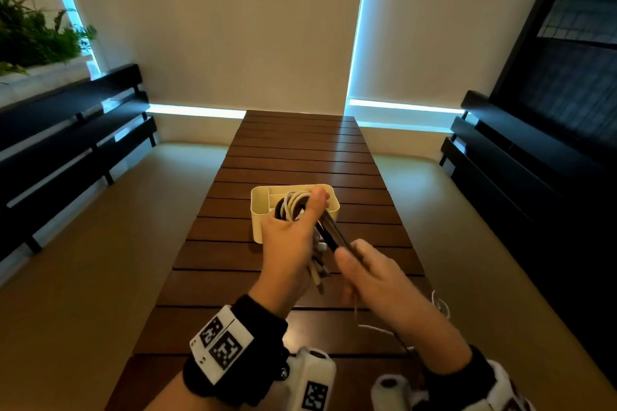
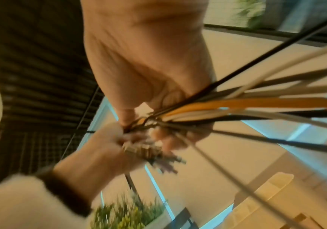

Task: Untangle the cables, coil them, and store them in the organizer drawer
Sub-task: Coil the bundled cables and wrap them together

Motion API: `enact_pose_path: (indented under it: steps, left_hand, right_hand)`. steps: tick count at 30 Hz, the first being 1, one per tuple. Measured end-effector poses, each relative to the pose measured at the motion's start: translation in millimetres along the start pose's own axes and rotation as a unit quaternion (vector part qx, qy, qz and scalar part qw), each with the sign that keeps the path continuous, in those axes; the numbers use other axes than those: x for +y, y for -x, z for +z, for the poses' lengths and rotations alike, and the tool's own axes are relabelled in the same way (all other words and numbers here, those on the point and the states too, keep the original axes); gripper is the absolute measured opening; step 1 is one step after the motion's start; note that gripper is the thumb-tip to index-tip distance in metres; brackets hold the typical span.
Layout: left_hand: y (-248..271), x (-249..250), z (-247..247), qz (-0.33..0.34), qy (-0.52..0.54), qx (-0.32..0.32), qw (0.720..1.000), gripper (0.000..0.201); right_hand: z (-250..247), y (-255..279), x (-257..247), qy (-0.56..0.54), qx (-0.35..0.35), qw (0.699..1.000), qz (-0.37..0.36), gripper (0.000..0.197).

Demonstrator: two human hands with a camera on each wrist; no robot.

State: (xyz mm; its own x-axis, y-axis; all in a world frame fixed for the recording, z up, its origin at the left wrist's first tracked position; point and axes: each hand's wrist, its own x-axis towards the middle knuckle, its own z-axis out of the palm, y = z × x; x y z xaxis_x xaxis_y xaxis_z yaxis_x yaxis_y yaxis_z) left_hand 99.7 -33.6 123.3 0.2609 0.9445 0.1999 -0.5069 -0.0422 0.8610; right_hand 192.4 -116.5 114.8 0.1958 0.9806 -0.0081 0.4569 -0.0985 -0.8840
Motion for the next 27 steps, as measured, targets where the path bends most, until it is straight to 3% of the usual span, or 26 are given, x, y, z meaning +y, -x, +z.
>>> enact_pose_path:
  steps: [2, 3, 6, 10, 15, 19, 21, 23, 25, 27]
  left_hand:
    - [-0.7, 1.1, 2.4, -0.011, 0.009, 0.003, 1.0, 0.068]
    - [0.2, -0.7, 3.1, -0.021, 0.008, 0.0, 1.0, 0.064]
    - [3.1, -8.1, 2.1, -0.05, 0.011, -0.013, 0.999, 0.035]
    - [1.0, -11.6, 1.1, -0.073, 0.032, -0.049, 0.996, 0.031]
    - [4.5, -6.4, 4.8, -0.096, 0.115, -0.077, 0.986, 0.029]
    - [3.7, 4.5, 4.2, -0.075, 0.163, -0.049, 0.983, 0.029]
    - [0.9, 12.0, -0.1, -0.06, 0.174, -0.055, 0.981, 0.029]
    - [-0.7, 16.1, -5.6, -0.046, 0.168, -0.075, 0.982, 0.029]
    - [-0.1, 17.7, -10.6, -0.057, 0.169, -0.096, 0.979, 0.03]
    - [-3.0, 19.4, -16.3, -0.094, 0.183, -0.107, 0.973, 0.03]
  right_hand:
    - [11.1, 0.7, 9.5, 0.018, 0.041, 0.998, -0.037, 0.03]
    - [14.3, -1.4, 12.2, -0.038, 0.037, 0.998, -0.027, 0.03]
    - [8.4, -6.2, 13.2, -0.276, -0.085, 0.956, 0.058, 0.038]
    - [-6.8, -11.6, 18.6, -0.357, -0.202, 0.904, 0.122, 0.041]
    - [-10.5, -13.9, 6.9, -0.304, -0.232, 0.913, 0.14, 0.042]
    - [-13.8, -10.1, 15.9, -0.079, -0.273, 0.958, 0.043, 0.025]
    - [-13.2, -9.2, 31.6, 0.018, -0.313, 0.949, 0.042, 0.02]
    - [-12.1, -5.1, 45.2, 0.051, -0.33, 0.941, 0.057, 0.029]
    - [-8.4, -2.4, 53.9, 0.029, -0.321, 0.945, 0.056, 0.031]
    - [-9.8, -2.9, 52.5, 0.056, -0.266, 0.96, 0.064, 0.028]
